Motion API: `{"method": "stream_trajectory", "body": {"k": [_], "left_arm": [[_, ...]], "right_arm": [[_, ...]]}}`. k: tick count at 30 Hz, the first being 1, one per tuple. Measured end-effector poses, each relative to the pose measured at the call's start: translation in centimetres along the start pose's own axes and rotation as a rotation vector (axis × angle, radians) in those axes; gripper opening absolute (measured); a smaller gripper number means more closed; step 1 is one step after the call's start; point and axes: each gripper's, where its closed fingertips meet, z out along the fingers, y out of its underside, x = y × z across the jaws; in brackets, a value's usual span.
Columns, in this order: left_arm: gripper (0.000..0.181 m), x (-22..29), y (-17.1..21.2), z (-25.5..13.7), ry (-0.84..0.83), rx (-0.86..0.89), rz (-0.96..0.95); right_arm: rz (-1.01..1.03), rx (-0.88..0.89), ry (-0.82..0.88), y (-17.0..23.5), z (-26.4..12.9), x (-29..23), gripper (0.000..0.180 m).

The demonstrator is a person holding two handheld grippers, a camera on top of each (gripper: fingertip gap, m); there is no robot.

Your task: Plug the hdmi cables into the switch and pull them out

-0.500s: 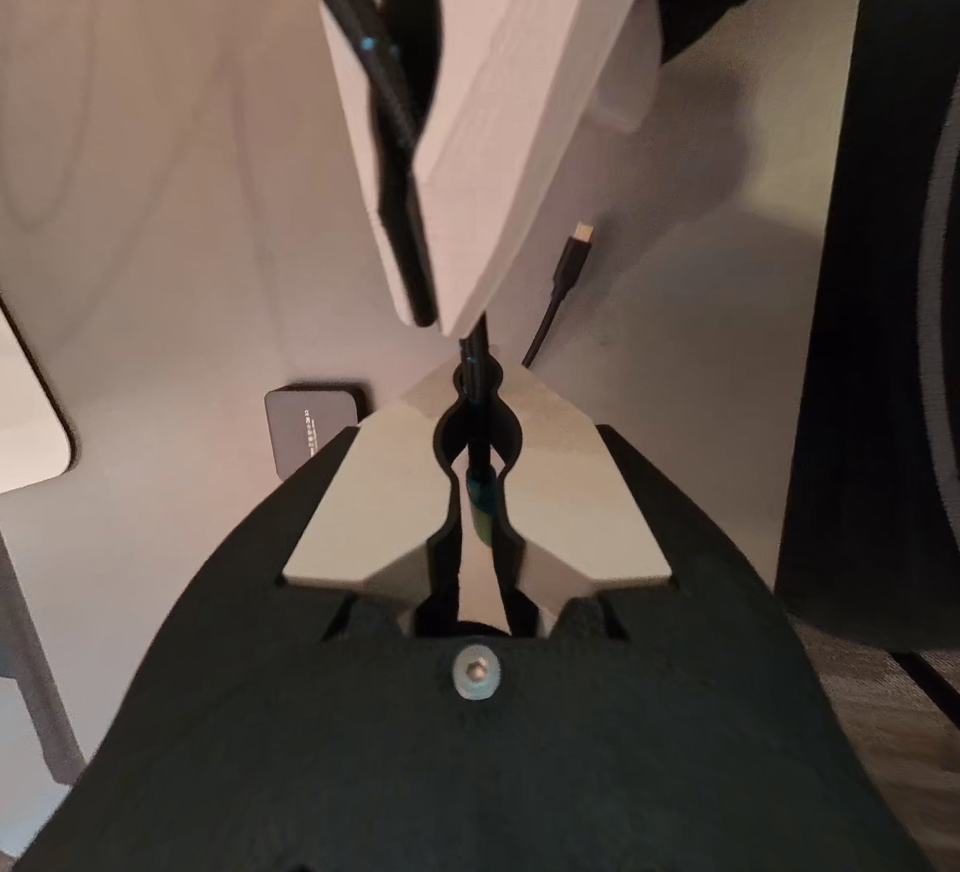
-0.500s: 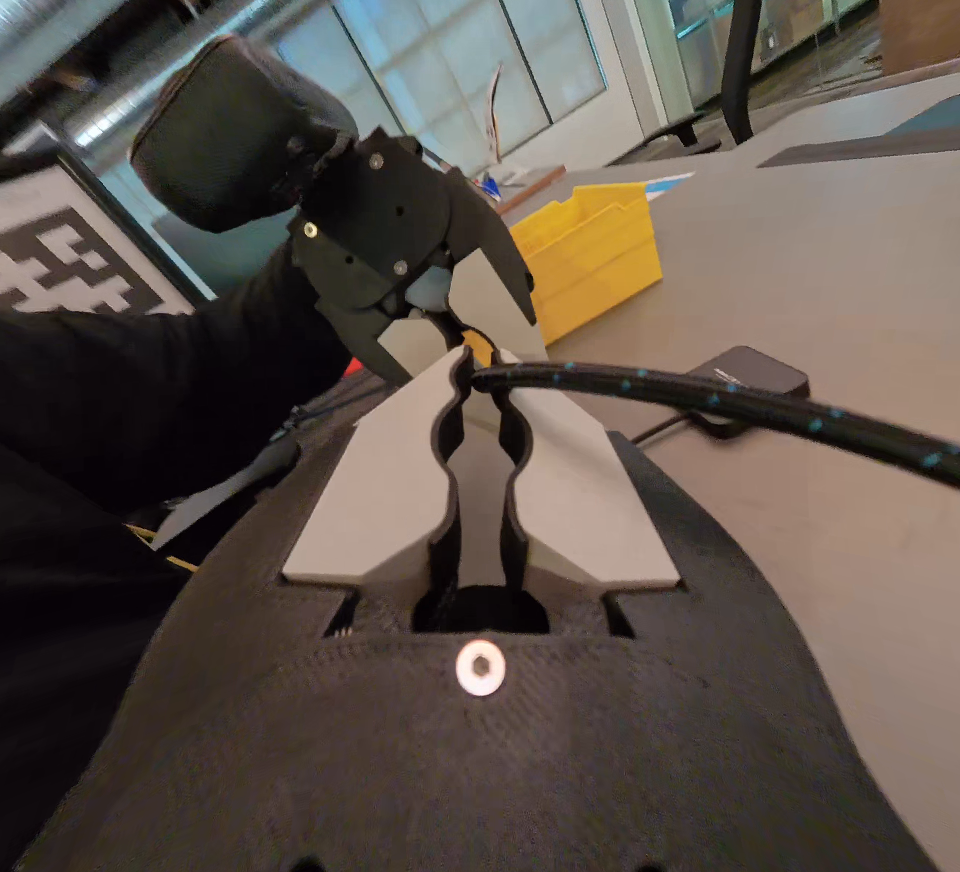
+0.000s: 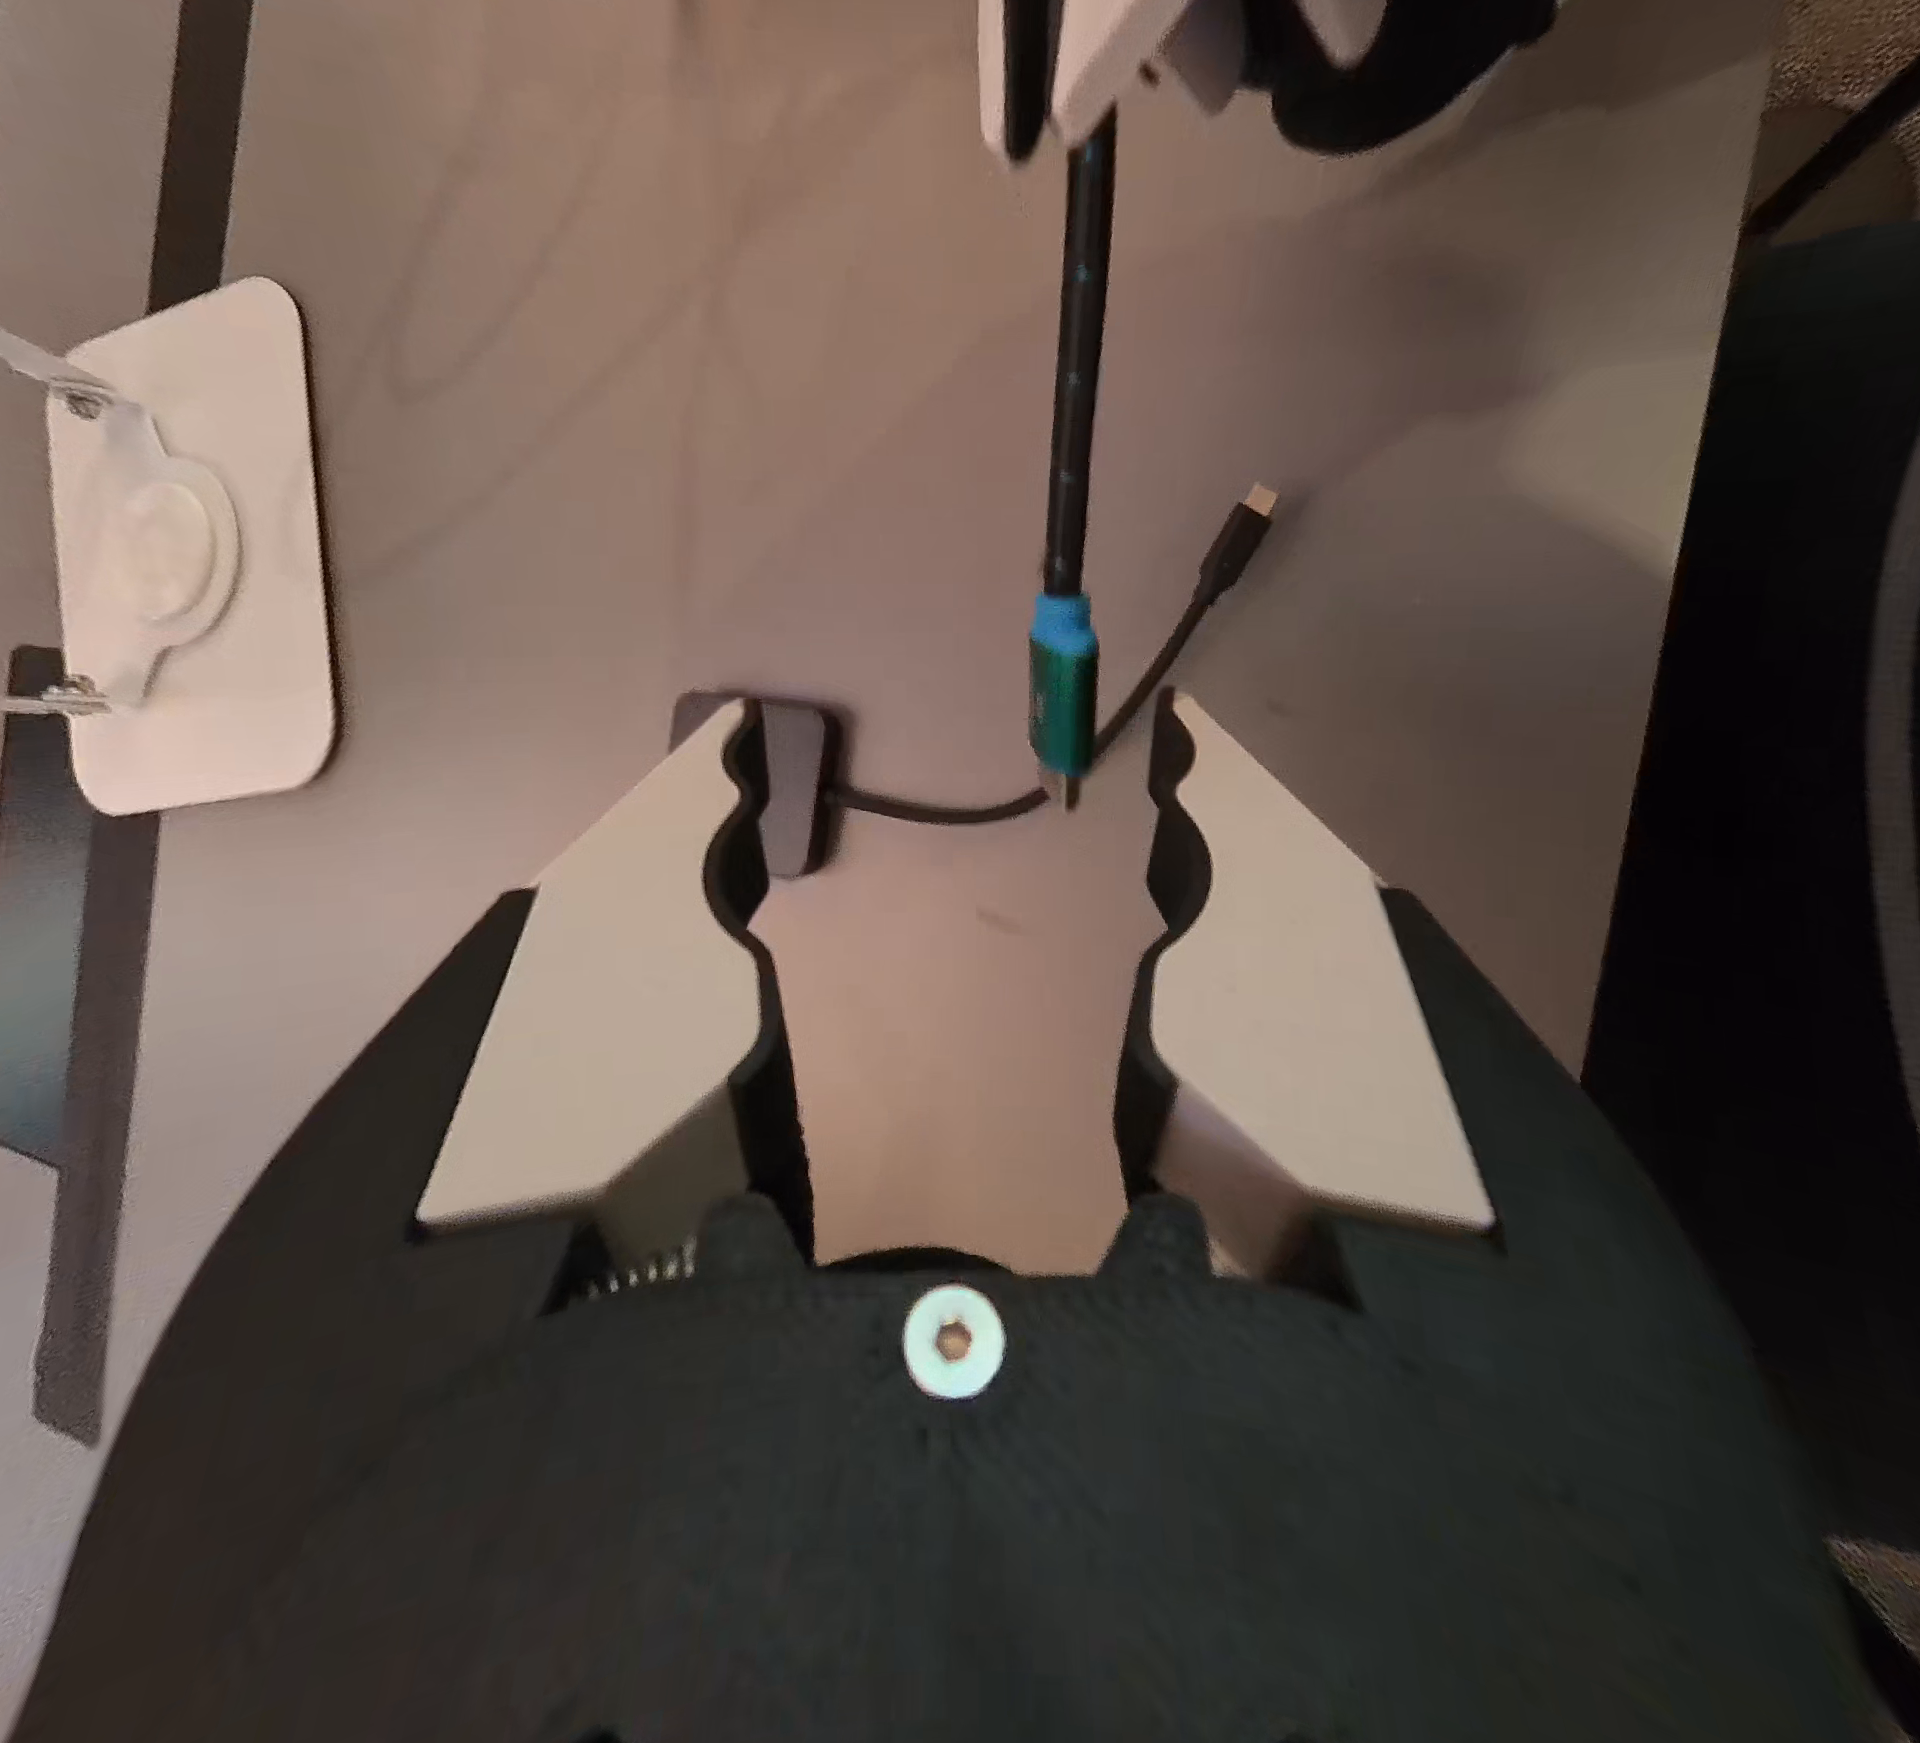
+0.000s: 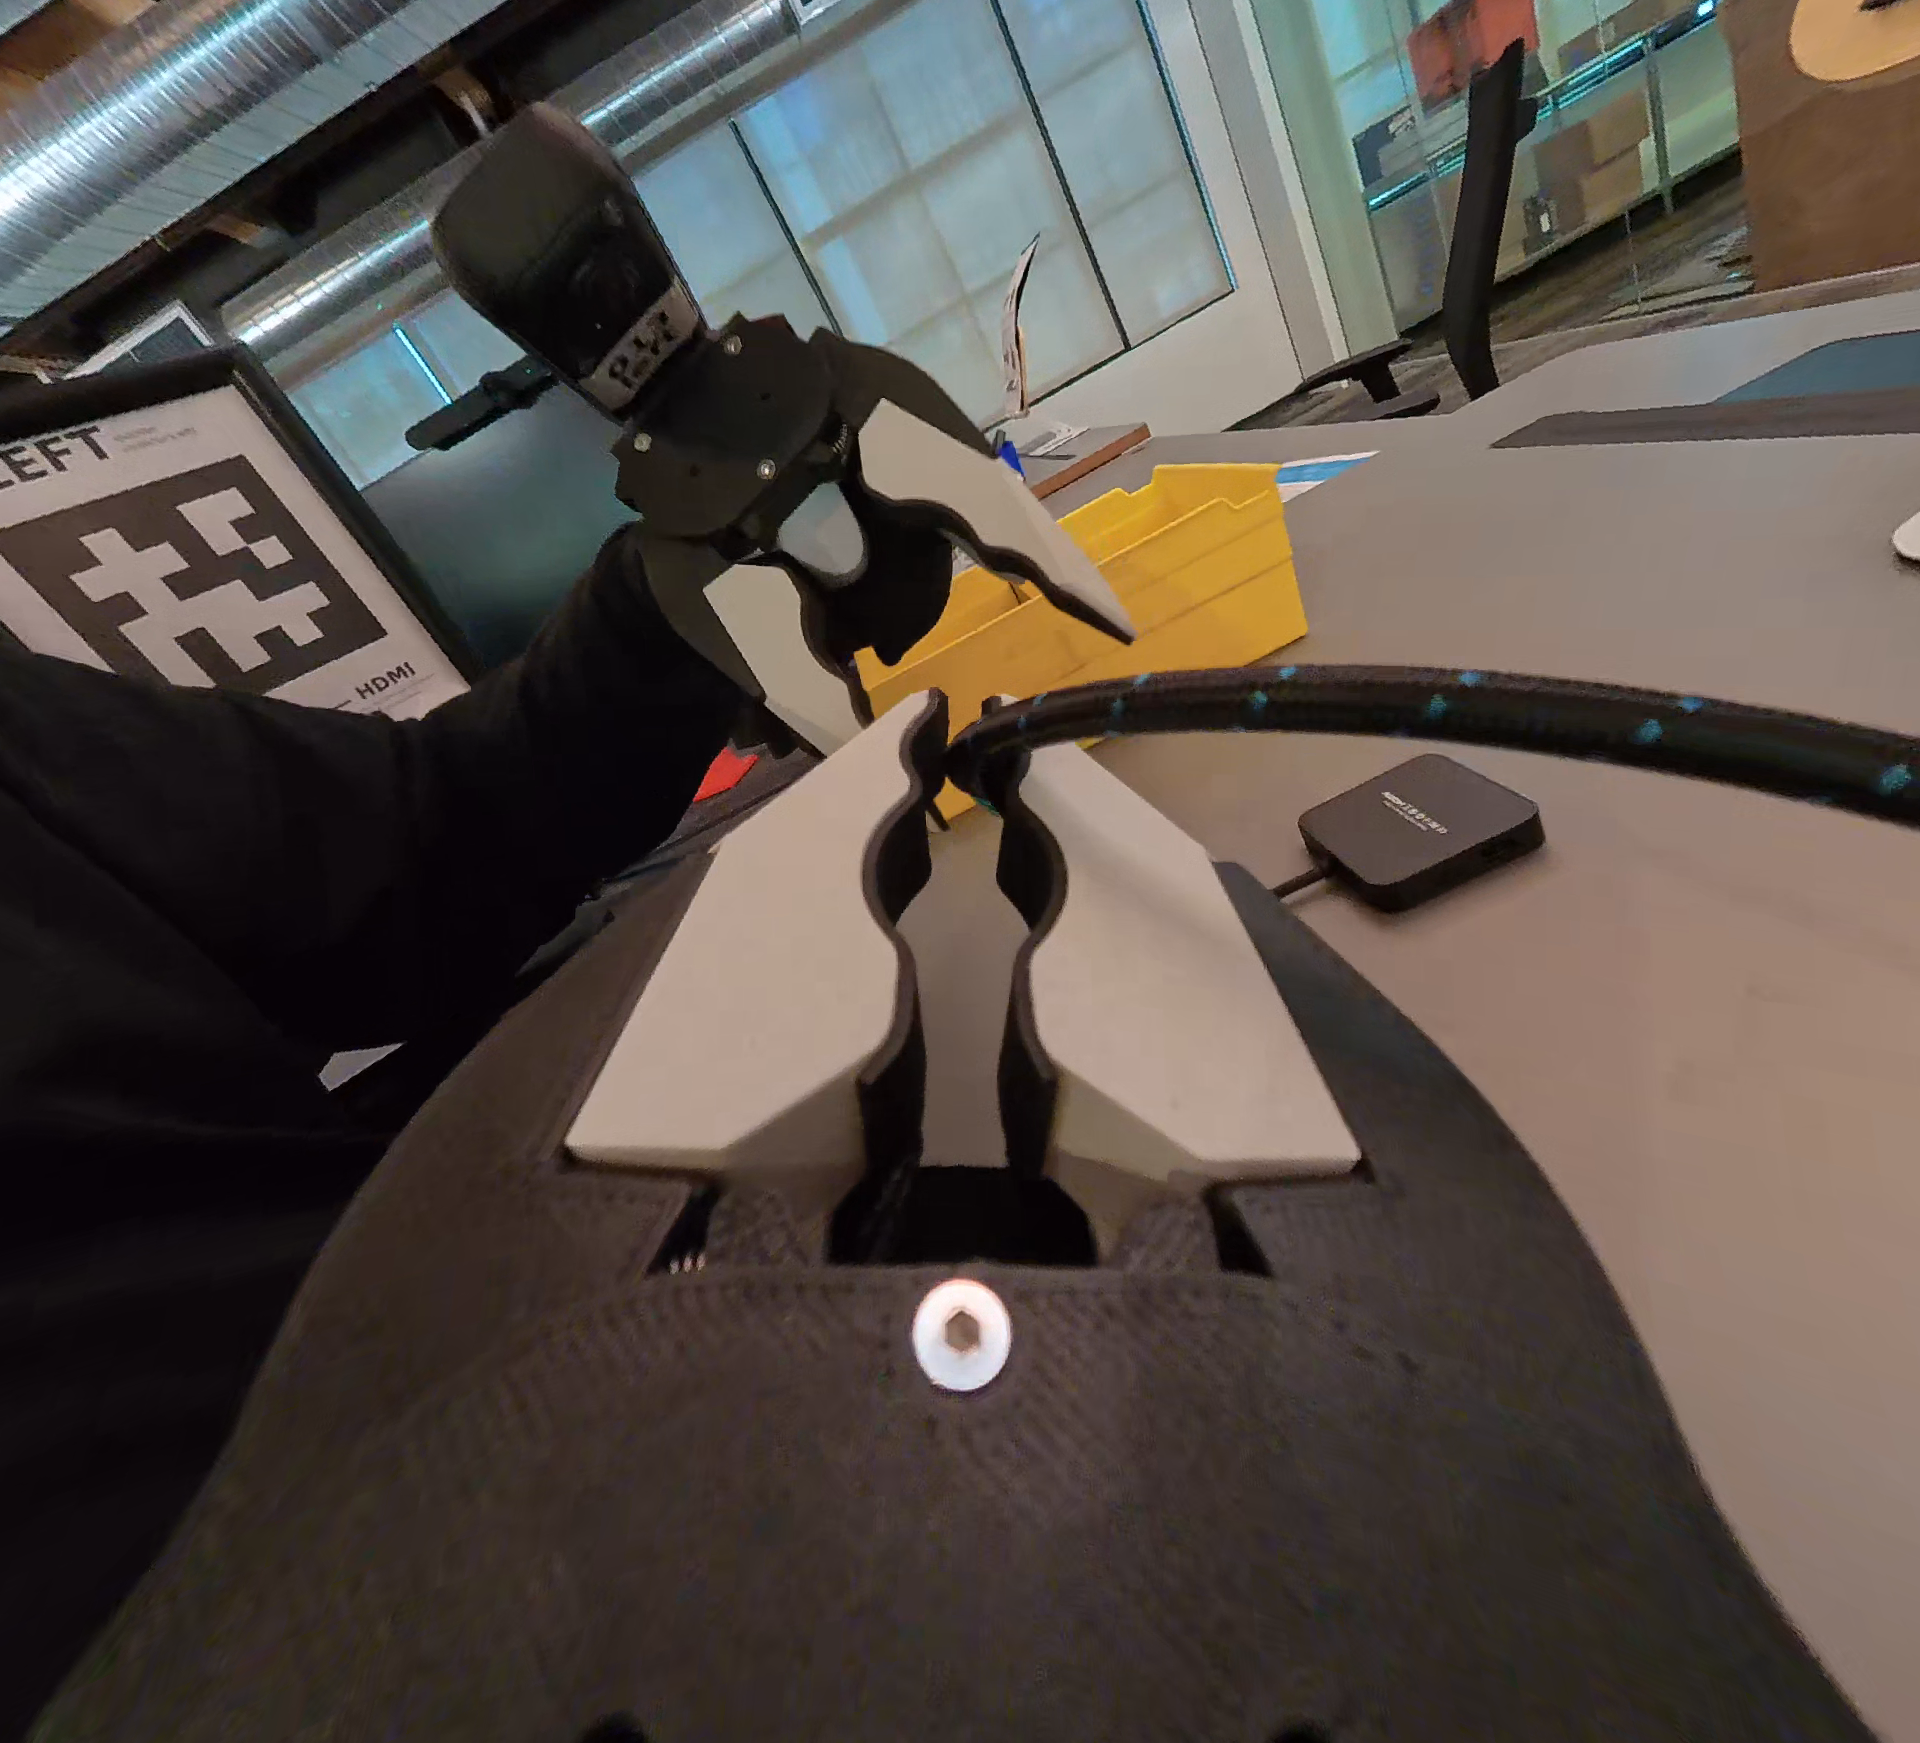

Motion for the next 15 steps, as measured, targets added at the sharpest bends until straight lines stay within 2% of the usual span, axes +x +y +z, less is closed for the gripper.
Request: {"method": "stream_trajectory", "body": {"k": [4, 10, 15], "left_arm": [[0.073, 1.5, 2.0, 0.3, 0.028, -0.013, -0.030], [0.048, 3.0, 1.2, 1.3, 0.084, 0.106, -0.110], [0.028, 3.5, -0.5, 2.3, 0.054, 0.198, -0.112]], "right_arm": [[-0.017, 0.025, 0.004, -0.4, -0.6, -0.1, 0.004], [0.001, 0.048, 0.006, -0.7, -1.4, 0.1, 0.003], [0.005, 0.048, -0.007, -0.4, -1.4, -0.4, 0.003]]}}
